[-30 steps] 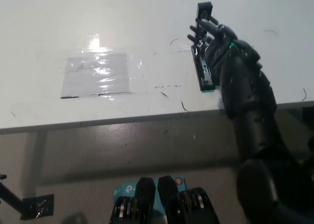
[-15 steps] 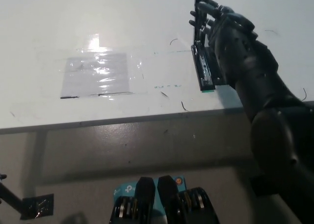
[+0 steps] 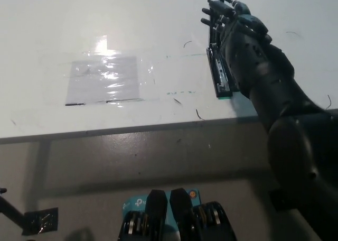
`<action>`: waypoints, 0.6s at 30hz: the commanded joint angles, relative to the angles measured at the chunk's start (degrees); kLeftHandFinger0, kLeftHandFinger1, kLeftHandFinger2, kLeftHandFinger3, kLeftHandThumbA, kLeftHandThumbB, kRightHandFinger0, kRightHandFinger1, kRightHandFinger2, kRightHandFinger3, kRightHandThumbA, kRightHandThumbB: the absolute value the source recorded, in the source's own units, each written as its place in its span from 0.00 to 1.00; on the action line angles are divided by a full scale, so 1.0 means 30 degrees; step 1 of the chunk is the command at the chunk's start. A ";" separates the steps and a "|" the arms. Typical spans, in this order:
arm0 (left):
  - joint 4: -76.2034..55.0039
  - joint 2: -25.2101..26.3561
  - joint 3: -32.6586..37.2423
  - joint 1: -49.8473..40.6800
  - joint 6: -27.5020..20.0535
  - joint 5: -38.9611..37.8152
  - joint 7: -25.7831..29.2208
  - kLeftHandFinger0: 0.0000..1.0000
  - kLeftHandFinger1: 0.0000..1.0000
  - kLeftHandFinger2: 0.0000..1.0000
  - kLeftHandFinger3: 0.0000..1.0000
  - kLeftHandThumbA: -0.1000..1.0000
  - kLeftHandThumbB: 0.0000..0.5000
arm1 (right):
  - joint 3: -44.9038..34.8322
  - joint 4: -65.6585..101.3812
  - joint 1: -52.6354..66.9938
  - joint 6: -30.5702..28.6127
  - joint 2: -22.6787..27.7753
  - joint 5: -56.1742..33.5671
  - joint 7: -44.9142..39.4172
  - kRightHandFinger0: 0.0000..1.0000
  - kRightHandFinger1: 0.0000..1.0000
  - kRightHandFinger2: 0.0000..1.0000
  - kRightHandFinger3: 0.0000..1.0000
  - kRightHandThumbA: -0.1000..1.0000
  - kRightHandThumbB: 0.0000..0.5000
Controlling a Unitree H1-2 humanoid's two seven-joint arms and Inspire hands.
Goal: A stapler is kept infront of the robot on the black mark on the desk and the robot uses its right hand to lift the top of the stapler to open it
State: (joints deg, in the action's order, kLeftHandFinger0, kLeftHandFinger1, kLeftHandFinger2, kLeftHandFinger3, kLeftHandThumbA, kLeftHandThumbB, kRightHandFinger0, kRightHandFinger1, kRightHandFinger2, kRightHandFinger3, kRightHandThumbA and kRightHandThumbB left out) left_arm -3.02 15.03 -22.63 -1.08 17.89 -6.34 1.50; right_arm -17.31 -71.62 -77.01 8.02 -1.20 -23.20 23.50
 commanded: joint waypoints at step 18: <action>-0.0401 0.0600 -0.0119 0.0257 -0.0070 -0.0102 0.0010 0.21 0.20 0.43 0.68 0.51 0.00 | 0.5009 2.6329 1.5906 0.6302 0.0954 -1.0205 0.3373 0.68 0.69 0.86 1.00 0.36 0.00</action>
State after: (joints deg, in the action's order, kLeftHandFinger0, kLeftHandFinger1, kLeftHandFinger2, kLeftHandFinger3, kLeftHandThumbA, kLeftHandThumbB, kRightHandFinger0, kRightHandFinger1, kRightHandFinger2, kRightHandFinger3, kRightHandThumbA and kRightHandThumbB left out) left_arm -2.14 14.80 -22.57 -1.07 17.97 -6.26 1.49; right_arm -13.31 -30.61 -41.72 16.57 -2.67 -29.98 24.09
